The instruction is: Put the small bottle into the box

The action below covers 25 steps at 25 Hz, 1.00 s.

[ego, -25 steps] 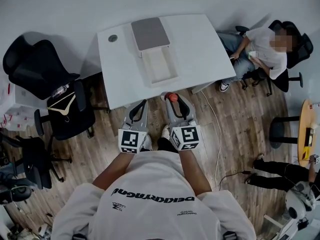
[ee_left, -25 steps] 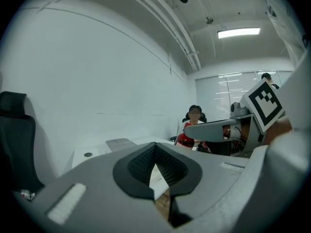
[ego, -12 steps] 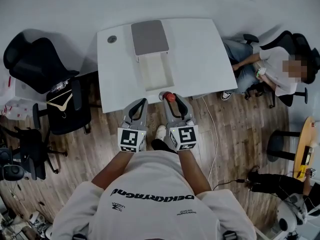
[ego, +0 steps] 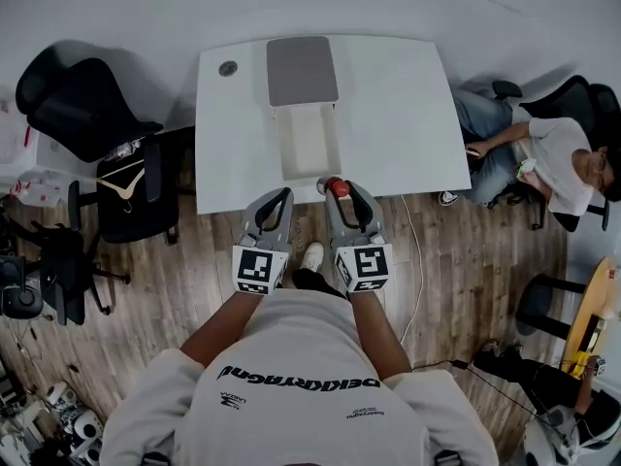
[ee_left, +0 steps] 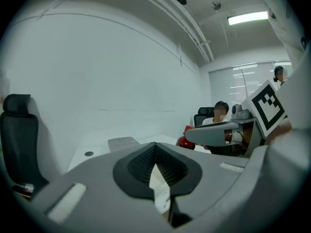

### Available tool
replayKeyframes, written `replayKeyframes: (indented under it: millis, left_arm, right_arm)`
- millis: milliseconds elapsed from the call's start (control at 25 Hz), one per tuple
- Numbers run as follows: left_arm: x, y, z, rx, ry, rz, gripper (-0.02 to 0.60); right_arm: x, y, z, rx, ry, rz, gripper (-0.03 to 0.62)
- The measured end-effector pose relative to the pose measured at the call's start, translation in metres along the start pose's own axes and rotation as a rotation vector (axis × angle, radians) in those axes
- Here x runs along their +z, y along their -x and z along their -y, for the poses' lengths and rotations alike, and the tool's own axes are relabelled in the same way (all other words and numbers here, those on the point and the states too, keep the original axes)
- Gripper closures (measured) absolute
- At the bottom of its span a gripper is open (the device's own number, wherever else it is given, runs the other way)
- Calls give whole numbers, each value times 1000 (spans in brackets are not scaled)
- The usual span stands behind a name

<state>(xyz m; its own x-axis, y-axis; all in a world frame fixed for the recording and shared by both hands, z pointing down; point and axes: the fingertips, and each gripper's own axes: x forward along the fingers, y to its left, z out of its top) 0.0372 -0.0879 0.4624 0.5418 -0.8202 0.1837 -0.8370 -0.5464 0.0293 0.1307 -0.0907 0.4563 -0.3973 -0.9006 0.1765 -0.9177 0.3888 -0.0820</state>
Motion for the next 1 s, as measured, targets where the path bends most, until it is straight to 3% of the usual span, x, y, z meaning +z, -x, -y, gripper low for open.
replayKeyframes:
  millis: [400, 1000]
  left_arm:
    - [-5, -5, -16, 47, 7, -23, 575]
    - [-15, -35, -45, -11, 35, -41, 575]
  right_arm:
    - [1, -19, 7, 19, -14, -2, 459]
    - [-4, -63, 5, -10, 4, -23, 459]
